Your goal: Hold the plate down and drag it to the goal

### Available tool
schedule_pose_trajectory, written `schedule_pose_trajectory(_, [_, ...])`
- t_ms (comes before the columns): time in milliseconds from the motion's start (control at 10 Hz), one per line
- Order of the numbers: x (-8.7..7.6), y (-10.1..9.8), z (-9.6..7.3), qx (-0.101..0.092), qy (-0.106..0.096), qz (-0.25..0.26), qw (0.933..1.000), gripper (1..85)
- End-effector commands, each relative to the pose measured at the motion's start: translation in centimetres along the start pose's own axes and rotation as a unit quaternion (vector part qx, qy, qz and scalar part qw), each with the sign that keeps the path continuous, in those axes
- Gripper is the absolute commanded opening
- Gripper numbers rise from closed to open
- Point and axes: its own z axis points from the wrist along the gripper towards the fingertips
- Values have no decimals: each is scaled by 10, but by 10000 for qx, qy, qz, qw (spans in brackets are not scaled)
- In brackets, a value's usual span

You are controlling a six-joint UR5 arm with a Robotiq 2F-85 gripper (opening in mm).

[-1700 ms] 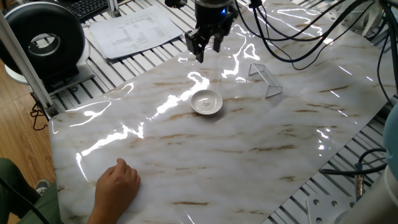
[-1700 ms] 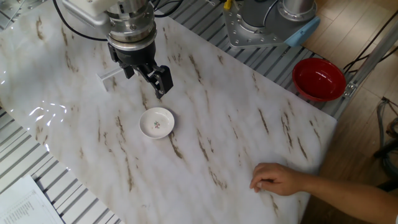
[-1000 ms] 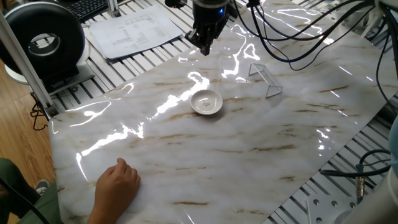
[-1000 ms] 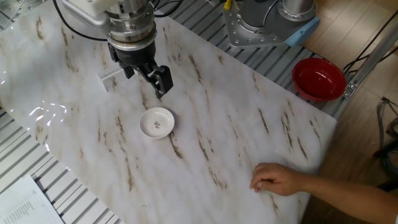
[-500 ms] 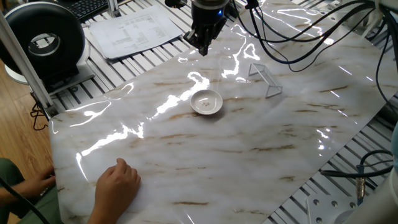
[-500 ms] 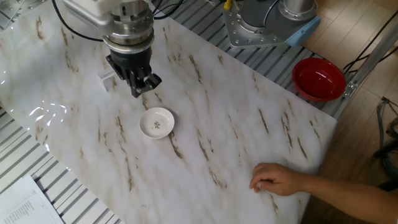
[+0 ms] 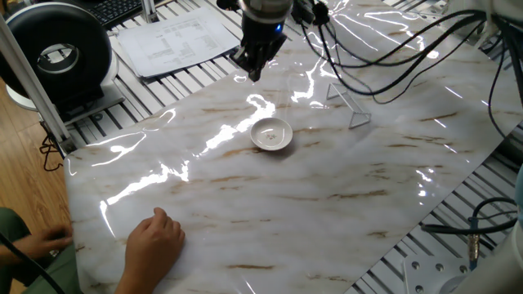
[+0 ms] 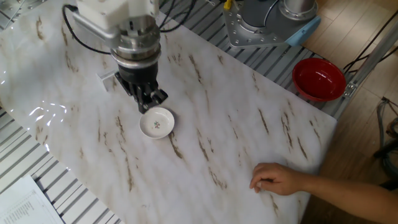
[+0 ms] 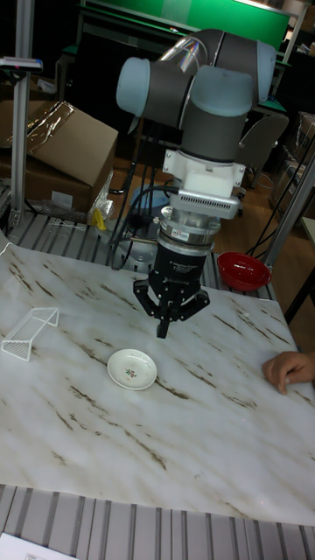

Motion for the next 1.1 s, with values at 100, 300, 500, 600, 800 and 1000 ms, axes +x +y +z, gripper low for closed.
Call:
schedule_pose_trajectory(100, [0,22,25,-331,-364,247,9985,17])
schedule_pose_trajectory(300, [1,18,28,-201,-321,176,9991,17])
schedule_pose_trajectory(500, [2,18,28,-154,-283,129,9994,17])
schedule_pose_trajectory(600, [4,11,28,-32,-254,46,9997,17])
schedule_pose_trajectory(800, [21,9,28,14,85,-74,9999,17])
schedule_pose_trajectory(1000, [34,9,28,1,323,-178,9993,17])
